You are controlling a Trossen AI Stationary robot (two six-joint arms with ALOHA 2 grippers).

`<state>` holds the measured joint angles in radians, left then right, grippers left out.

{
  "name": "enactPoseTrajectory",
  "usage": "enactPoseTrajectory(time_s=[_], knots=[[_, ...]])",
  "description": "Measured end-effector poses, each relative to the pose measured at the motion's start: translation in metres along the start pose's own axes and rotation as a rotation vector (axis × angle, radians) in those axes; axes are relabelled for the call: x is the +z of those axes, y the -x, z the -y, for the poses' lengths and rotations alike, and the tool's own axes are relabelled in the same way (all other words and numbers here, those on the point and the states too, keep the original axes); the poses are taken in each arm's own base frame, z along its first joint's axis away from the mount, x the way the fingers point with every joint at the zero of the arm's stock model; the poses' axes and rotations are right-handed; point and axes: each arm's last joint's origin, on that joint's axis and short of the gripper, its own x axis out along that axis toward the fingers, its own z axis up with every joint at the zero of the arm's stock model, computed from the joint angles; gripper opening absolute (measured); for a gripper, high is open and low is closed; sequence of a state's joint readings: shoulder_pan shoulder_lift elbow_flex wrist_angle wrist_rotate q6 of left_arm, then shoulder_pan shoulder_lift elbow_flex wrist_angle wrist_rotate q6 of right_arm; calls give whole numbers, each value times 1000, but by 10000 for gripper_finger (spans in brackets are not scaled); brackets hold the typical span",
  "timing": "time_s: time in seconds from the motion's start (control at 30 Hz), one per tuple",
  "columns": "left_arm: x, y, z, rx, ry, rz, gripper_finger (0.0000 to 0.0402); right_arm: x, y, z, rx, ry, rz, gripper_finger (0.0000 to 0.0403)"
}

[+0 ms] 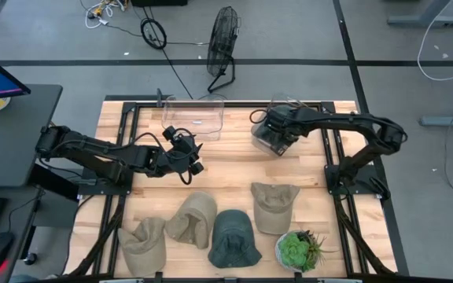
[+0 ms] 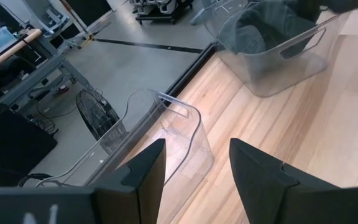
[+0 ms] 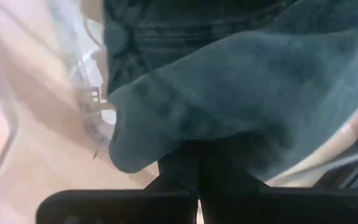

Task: Pick & Place hat
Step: Put the left black cap into the right transparent bin, then put the black cap into the right transparent bin

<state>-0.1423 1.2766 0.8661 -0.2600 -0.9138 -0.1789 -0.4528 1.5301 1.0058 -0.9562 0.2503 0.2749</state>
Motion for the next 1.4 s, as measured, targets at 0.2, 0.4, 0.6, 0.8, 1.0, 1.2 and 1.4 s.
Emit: enactPoseTrajectory(time_s=[0.2, 0.4, 0.6, 0.8, 1.0, 1.2, 1.4], knots=[[0, 0, 0, 0, 1, 0, 181, 10, -20, 2, 3, -29, -25, 0], [0, 0, 0, 0, 1, 0, 181, 13, -27, 3, 34, -15, -48, 3], [0, 0, 0, 0, -6, 1, 181, 9, 0, 7, 11, 37, -81, 37], [0, 2, 3, -54, -10, -3, 181, 13, 47, 9, 13, 69, -72, 60], [-3, 13, 19, -411, -22, -52, 181, 16, 87, -4, 58, 110, 51, 69], [-7, 33, 37, -783, -30, -108, 181, 16, 91, -36, 118, 226, 184, 83], [-12, 51, 47, -854, -73, -118, 181, 9, 94, -80, 302, 415, 343, 117]])
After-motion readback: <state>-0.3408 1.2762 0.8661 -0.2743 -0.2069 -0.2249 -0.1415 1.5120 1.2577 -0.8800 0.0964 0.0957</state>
